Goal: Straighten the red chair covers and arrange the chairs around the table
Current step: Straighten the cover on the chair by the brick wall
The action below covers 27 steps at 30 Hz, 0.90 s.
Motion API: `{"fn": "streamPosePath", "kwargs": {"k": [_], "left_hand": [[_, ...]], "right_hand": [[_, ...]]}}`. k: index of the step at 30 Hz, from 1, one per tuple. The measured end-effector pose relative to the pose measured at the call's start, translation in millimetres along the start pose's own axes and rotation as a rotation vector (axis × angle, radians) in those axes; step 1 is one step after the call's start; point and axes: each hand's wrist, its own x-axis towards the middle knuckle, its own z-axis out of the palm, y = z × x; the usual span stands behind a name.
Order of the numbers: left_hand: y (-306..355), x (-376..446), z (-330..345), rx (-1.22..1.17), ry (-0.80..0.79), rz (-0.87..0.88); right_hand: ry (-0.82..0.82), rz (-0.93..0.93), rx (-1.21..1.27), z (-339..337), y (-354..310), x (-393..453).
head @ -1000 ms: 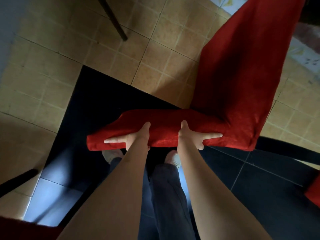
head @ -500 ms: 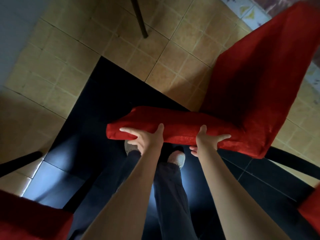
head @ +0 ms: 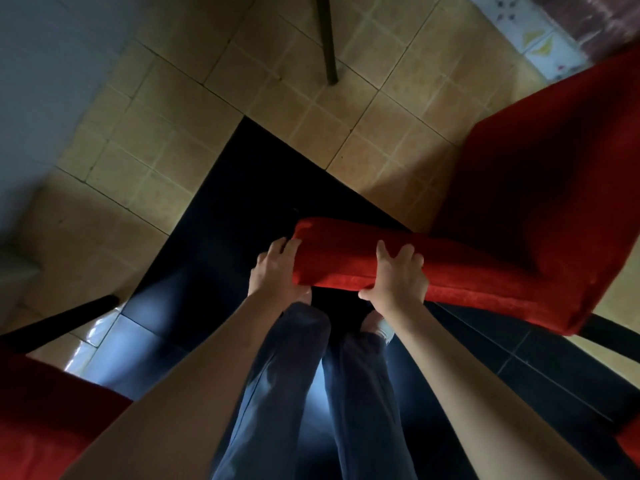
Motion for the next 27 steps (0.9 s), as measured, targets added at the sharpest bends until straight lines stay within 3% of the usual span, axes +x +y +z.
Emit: {"fn": "streamPosePath", "kwargs": {"k": [13, 22, 27], "left_hand": [[-17.7, 23.8, 17.6, 0.088, 0.048, 0.221], [-18.0, 24.0, 16.4, 0.097, 0.109, 0.271], [-17.1, 21.8, 14.3, 0.094, 0.100, 0.266]], "right_hand": [[0.069, -0.233, -0.079, 24.0, 20.1, 22.0], [0.293, -0.395, -0.156, 30.0, 38.0, 31.5], [0.241, -0.366, -0.121, 32.9, 44.8, 31.0]]}}
